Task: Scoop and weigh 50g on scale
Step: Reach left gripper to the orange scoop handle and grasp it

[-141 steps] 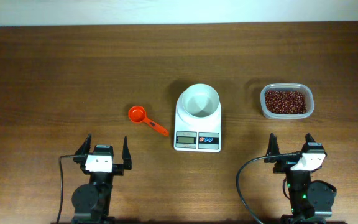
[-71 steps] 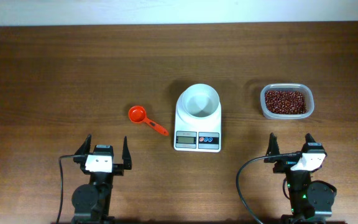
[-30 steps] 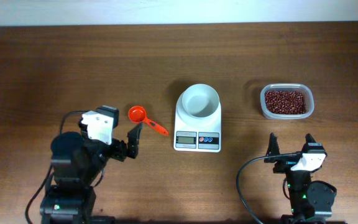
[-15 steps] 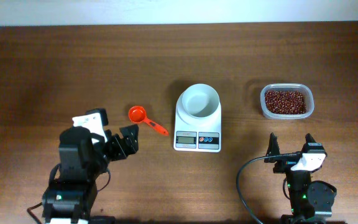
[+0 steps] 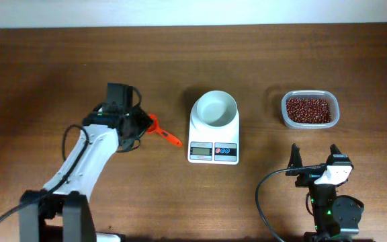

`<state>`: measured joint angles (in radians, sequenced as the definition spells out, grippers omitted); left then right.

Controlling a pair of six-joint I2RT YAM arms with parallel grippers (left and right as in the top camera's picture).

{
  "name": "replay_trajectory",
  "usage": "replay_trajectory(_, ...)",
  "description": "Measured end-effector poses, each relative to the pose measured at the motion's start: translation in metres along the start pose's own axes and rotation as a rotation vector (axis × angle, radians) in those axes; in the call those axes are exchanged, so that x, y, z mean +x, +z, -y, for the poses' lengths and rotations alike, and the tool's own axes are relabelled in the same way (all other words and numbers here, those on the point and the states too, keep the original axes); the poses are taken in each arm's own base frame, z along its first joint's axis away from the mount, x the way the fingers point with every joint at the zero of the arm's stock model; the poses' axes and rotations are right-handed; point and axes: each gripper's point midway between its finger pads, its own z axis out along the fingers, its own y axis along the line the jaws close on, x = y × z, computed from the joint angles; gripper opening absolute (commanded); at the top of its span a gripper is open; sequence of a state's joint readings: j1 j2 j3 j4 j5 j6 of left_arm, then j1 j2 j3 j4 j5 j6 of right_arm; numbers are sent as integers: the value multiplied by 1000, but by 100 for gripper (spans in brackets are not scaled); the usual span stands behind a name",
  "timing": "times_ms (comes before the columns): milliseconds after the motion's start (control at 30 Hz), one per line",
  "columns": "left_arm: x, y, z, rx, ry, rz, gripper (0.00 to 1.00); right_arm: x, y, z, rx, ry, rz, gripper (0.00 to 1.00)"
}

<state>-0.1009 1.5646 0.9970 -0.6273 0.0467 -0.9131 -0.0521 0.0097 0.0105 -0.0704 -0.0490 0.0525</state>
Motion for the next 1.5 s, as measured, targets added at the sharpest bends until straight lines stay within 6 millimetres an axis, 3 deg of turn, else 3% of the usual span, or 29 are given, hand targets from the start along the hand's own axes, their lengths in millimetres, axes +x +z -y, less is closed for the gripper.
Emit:
replay_trajectory(67, 5, 9, 5, -16, -31, 8, 59, 0, 0, 0, 0, 0, 0, 99)
replay_trajectory(267, 9, 44, -7, -92, -68, -15, 53, 0, 0, 0, 0, 1, 0, 99)
replay_trajectory(400, 5, 53, -8, -105, -86, 6, 45, 0, 0, 0, 0, 0, 0, 99)
replay_trajectory(533, -3, 63, -7, -103, -99, 40, 23, 0, 0, 0, 0, 0, 0, 99)
replay_trajectory(567, -4, 66, -6, -101, -106, 44, 8, 0, 0, 0, 0, 0, 0, 99)
replay_trajectory(600, -4, 69, -7, -107, -107, 43, 0, 0, 0, 0, 0, 1, 0, 99)
replay_trajectory(767, -4, 70, -7, -109, -109, 40, 0, 0, 0, 0, 0, 0, 0, 99)
replay_trajectory(867, 2, 58, -13, -135, -109, 20, 0, 0, 0, 0, 0, 0, 0, 99)
replay_trajectory(1000, -8, 1, 4, -34, -110, 83, 0, 0, 0, 0, 0, 0, -1, 99)
replay_trajectory(1300, 2, -11, -9, -81, 5, 51, 0, 0, 0, 0, 0, 1, 0, 99)
replay_trajectory(1367, -2, -35, -4, -35, 8, 92, 0, 0, 0, 0, 0, 0, 0, 99)
replay_trajectory(1500, -6, -91, -15, 4, -25, 199, 0, 0, 0, 0, 0, 1, 0, 99)
